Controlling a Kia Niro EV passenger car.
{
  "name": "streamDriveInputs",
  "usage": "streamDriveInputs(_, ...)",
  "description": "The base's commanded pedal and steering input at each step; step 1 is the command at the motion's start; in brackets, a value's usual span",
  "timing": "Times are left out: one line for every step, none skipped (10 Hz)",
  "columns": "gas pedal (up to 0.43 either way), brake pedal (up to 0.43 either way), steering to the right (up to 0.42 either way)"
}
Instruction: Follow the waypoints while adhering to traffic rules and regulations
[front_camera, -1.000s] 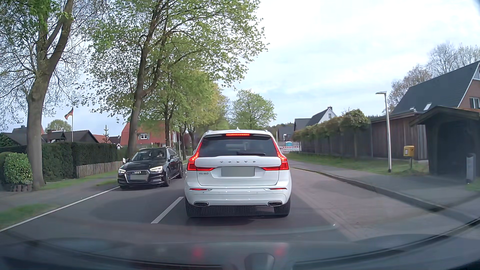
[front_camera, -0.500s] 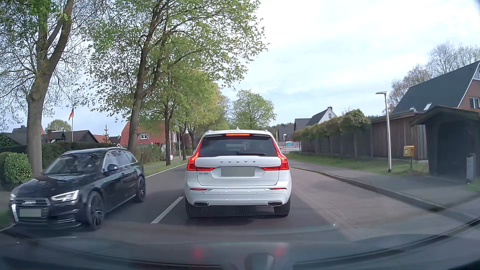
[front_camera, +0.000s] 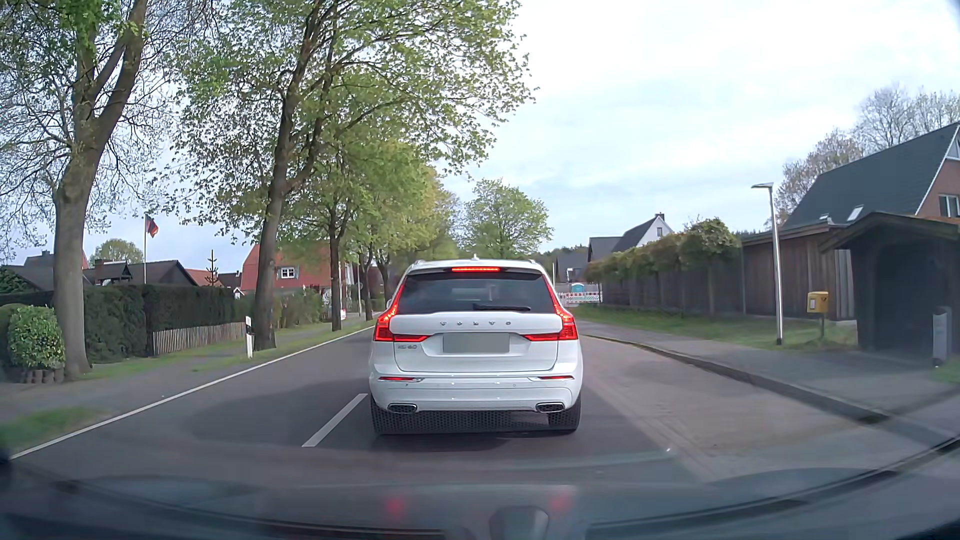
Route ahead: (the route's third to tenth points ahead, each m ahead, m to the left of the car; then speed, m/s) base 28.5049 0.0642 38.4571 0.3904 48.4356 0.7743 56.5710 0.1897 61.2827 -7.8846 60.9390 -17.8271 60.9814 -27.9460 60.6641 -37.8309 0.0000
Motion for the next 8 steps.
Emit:
streamDriveInputs(0.0, 0.274, -0.001)
streamDriveInputs(0.0, 0.274, -0.001)
streamDriveInputs(0.0, 0.274, -0.001)
streamDriveInputs(0.0, 0.274, -0.001)
streamDriveInputs(0.0, 0.28, -0.001)
streamDriveInputs(0.0, 0.274, -0.001)
streamDriveInputs(0.0, 0.274, -0.001)
streamDriveInputs(0.0, 0.274, -0.001)
